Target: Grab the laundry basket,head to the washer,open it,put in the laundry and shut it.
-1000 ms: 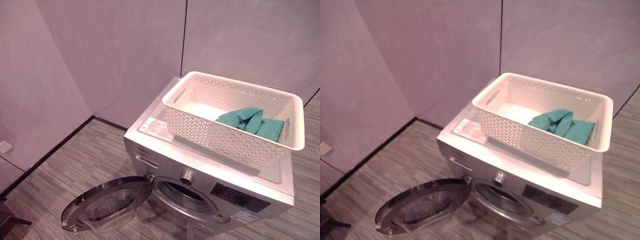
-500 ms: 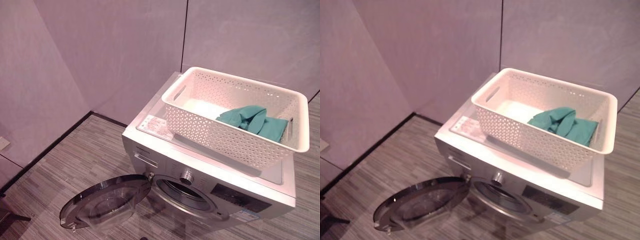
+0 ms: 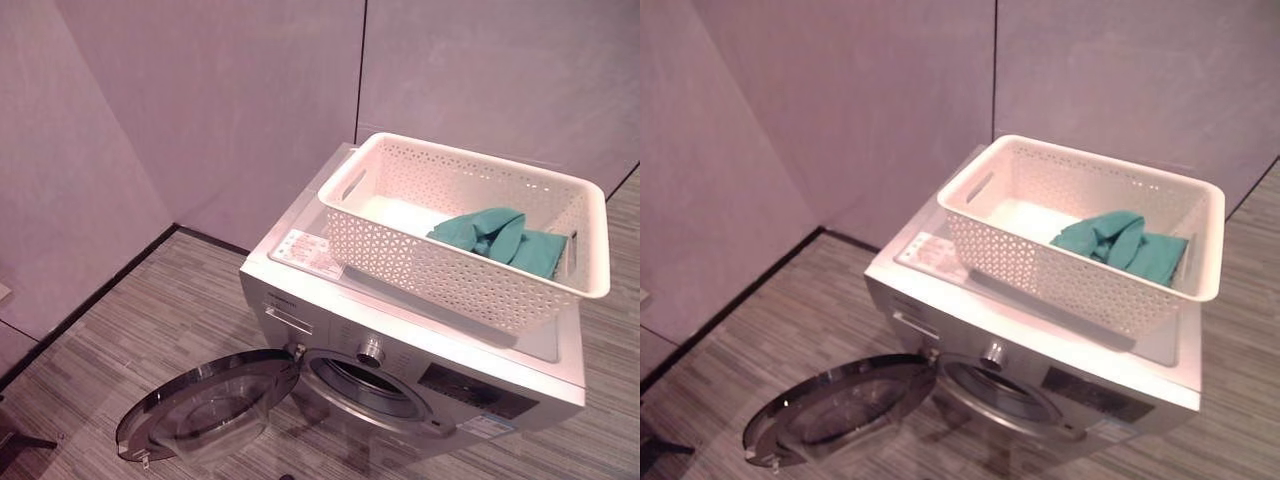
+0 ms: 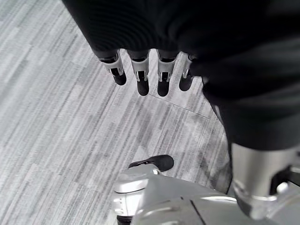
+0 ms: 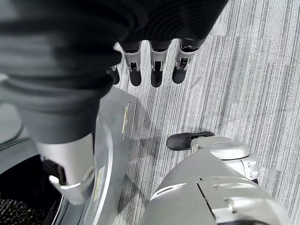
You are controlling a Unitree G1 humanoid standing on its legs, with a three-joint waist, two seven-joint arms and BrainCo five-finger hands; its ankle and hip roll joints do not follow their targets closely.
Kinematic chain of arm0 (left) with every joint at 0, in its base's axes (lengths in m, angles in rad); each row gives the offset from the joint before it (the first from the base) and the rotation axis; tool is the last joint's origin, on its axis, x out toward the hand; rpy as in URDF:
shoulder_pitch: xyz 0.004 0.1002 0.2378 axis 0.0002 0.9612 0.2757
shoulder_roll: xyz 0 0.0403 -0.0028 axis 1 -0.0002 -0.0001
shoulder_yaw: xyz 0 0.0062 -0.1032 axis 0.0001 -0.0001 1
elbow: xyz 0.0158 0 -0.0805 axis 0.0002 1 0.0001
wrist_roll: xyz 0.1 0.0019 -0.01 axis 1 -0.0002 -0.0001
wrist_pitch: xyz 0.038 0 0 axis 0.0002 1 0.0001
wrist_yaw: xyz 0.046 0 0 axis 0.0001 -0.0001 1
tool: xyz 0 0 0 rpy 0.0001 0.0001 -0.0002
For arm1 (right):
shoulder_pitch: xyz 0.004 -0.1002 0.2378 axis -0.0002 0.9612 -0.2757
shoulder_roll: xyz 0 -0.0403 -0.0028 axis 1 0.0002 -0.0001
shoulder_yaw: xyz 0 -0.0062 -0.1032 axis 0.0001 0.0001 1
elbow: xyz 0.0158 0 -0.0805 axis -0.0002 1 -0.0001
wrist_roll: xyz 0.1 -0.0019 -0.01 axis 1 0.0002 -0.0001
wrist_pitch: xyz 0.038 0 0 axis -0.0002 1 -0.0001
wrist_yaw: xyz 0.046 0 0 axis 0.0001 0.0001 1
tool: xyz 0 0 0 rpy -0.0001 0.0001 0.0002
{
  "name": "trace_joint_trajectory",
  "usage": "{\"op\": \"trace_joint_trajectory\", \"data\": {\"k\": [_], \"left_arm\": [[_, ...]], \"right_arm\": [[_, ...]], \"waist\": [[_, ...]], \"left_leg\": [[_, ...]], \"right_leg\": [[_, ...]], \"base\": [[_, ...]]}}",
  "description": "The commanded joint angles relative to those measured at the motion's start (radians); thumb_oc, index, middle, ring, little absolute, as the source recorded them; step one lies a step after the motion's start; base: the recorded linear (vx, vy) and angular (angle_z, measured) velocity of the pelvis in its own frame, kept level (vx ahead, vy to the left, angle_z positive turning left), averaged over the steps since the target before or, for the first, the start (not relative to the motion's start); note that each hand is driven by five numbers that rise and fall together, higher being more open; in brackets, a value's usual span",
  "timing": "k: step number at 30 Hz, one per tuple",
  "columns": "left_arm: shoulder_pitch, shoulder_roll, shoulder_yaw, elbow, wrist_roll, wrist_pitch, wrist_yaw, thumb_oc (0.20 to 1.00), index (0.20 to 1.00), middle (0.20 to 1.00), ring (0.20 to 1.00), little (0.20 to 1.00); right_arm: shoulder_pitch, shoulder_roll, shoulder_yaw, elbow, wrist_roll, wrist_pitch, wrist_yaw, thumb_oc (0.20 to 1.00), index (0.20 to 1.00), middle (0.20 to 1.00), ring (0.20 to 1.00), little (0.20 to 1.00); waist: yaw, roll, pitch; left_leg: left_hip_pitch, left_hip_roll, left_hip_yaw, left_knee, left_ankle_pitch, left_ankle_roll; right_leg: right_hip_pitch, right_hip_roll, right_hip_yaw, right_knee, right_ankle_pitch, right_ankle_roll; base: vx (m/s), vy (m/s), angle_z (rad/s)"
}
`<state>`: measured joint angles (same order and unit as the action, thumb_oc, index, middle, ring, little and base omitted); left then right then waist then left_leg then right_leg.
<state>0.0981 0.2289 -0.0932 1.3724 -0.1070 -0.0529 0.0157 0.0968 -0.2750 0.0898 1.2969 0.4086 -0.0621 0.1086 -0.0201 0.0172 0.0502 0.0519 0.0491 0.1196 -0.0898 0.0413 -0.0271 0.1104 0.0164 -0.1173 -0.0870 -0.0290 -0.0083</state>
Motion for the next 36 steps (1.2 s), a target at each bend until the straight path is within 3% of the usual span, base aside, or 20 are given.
{"op": "trace_joint_trajectory", "data": {"k": [1,10,22,26,31,36], "left_arm": [[-0.047,0.003,0.004,0.05,0.012,-0.009,-0.006,1.0,1.0,1.0,1.0,1.0],[-0.041,0.008,0.018,0.059,0.009,-0.008,-0.014,1.0,1.0,1.0,1.0,1.0],[-0.03,0.01,0.053,0.077,-0.011,-0.016,-0.033,1.0,1.0,1.0,1.0,1.0],[-0.029,-0.006,0.057,0.065,-0.02,-0.021,-0.031,1.0,1.0,1.0,1.0,1.0],[-0.019,-0.034,0.058,0.035,-0.019,-0.023,-0.02,1.0,1.0,1.0,1.0,1.0],[-0.024,-0.031,0.047,0.028,0.001,-0.01,-0.008,1.0,1.0,1.0,1.0,1.0]], "right_arm": [[-0.025,-0.007,-0.026,0.054,-0.014,0.008,-0.014,1.0,1.0,1.0,1.0,1.0],[-0.002,-0.069,-0.13,0.092,0.002,0.009,-0.042,1.0,1.0,1.0,1.0,1.0],[0.034,-0.256,-0.398,-0.007,0.149,-0.046,-0.115,1.0,1.0,1.0,1.0,1.0],[0.061,-0.295,-0.476,-0.184,0.15,-0.089,-0.183,1.0,1.0,1.0,1.0,1.0],[0.099,-0.279,-0.576,-0.605,0.104,-0.173,-0.315,1.0,1.0,1.0,1.0,1.0],[0.05,-0.264,-0.557,-0.875,0.043,-0.213,-0.365,1.0,1.0,1.0,1.0,1.0]], "waist": [[-0.012,-0.019,-0.025],[-0.037,-0.011,-0.031],[-0.088,-0.012,-0.058],[-0.104,-0.01,-0.064],[-0.124,-0.004,-0.063],[-0.113,-0.009,-0.068]], "left_leg": [[0.019,0.066,-0.022,0.003,-0.056,-0.033],[0.033,0.067,0.001,0.003,-0.065,-0.032],[0.053,0.068,0.039,0.003,-0.079,-0.021],[0.061,0.07,0.054,0.003,-0.086,-0.016],[0.072,0.071,0.069,0.003,-0.098,-0.009],[0.094,0.078,0.08,0.003,-0.103,-0.011]], "right_leg": [[-0.036,-0.129,-0.028,0.0,0.025,0.126],[-0.039,-0.13,-0.004,0.0,0.03,0.132],[-0.06,-0.123,0.059,0.007,0.04,0.14],[-0.068,-0.121,0.076,0.011,0.04,0.143],[-0.077,-0.118,0.097,0.018,0.038,0.145],[-0.062,-0.115,0.104,0.015,0.035,0.144]], "base": [[0.0,0.0,0.0],[0.0,0.004,-0.02],[-0.01,0.008,-0.16],[0.01,0.014,-0.17],[0.02,0.017,-0.17],[0.01,-0.005,-0.09]]}}
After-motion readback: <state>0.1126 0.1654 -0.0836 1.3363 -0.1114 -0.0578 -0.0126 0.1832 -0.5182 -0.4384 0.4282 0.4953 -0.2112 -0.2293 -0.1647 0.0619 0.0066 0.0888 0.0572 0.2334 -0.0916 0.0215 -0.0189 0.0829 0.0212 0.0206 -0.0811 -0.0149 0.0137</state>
